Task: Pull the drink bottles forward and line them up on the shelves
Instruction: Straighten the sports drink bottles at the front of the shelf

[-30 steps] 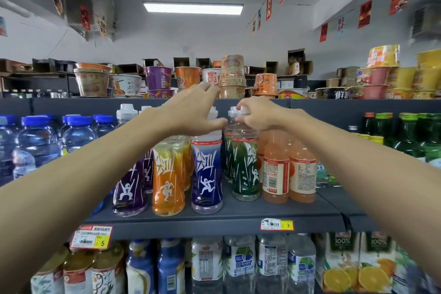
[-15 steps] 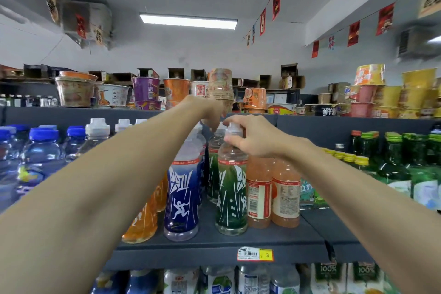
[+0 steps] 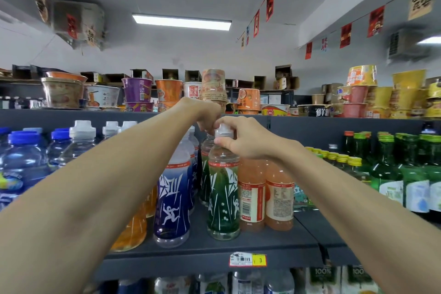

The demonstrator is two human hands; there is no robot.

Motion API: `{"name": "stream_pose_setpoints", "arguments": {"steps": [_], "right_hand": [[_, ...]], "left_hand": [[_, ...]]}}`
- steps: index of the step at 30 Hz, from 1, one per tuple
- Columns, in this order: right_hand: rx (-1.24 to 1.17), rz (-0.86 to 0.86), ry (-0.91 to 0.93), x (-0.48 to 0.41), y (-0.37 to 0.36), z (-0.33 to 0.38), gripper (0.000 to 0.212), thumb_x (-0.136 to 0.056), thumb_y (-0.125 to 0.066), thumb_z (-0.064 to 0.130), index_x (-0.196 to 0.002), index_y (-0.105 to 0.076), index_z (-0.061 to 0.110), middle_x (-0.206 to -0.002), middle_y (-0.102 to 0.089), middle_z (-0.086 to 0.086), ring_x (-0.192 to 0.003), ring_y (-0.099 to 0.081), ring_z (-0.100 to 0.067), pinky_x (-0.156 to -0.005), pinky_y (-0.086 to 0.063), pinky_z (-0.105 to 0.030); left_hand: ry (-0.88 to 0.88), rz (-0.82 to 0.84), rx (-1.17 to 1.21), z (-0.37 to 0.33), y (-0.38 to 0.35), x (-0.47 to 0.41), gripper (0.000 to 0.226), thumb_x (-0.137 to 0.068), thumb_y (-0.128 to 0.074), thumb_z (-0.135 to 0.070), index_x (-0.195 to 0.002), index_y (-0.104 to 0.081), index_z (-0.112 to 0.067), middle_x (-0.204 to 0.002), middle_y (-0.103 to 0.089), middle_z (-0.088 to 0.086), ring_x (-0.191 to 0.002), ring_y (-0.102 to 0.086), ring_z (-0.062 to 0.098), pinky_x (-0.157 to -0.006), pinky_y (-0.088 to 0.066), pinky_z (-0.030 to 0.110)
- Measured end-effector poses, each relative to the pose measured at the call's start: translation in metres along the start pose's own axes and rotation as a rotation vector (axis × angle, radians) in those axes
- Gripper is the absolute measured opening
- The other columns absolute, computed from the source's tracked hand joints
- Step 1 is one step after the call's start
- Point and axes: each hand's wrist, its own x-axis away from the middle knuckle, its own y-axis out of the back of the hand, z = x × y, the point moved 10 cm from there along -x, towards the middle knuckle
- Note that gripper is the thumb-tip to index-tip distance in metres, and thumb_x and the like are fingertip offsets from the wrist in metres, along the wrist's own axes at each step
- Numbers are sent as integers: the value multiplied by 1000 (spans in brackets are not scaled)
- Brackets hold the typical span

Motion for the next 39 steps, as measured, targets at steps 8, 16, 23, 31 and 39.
{"name": "stream_pose_setpoints", "arguments": {"steps": [8, 16, 23, 31, 39], "right_hand": [[-5, -5, 8, 1, 2, -1, 43, -95, -64, 42, -135, -56, 30, -114, -61, 0, -81, -54, -9, -65, -39, -21], [-17, 20, 2, 0, 0, 1, 45, -96, -64, 41, -137, -55, 28, -122, -64, -3, -96, -63, -17, -82, -51, -31], [-26, 23, 4, 0, 0, 1, 45, -95, -64, 40, -137, -55, 28, -129, -62, -4, -106, -62, -21, -93, -53, -39], [-32, 16, 8, 0, -1, -1, 44, -96, -63, 41, -137, -55, 29, -126, -62, -3, -102, -62, -19, -86, -50, -33], [-36, 7, 4, 0, -1, -3, 47, -96, -62, 41, -140, -52, 28, -129, -61, -4, -99, -60, -17, -79, -44, -28]], "left_hand": [[-51, 11, 185, -1, -3, 10, 12, -90, -69, -21, -97, -61, -24, -100, -66, 5, -90, -66, 21, -80, -59, 38], [2, 11, 230, 9, -6, 10, 24, -92, -63, -31, -96, -70, -8, -97, -71, 12, -91, -67, 26, -78, -55, 36], [-2, 1, 190, 6, -2, 13, 21, -89, -69, -30, -91, -69, -9, -88, -69, 7, -77, -61, 19, -69, -50, 28], [-31, -18, 117, 2, 1, 16, 21, -90, -70, -36, -89, -68, -15, -88, -69, 5, -84, -66, 21, -81, -56, 35], [-10, -16, 116, 11, 0, 14, 31, -89, -72, -39, -97, -72, -9, -90, -71, 6, -83, -65, 20, -75, -53, 31]]}}
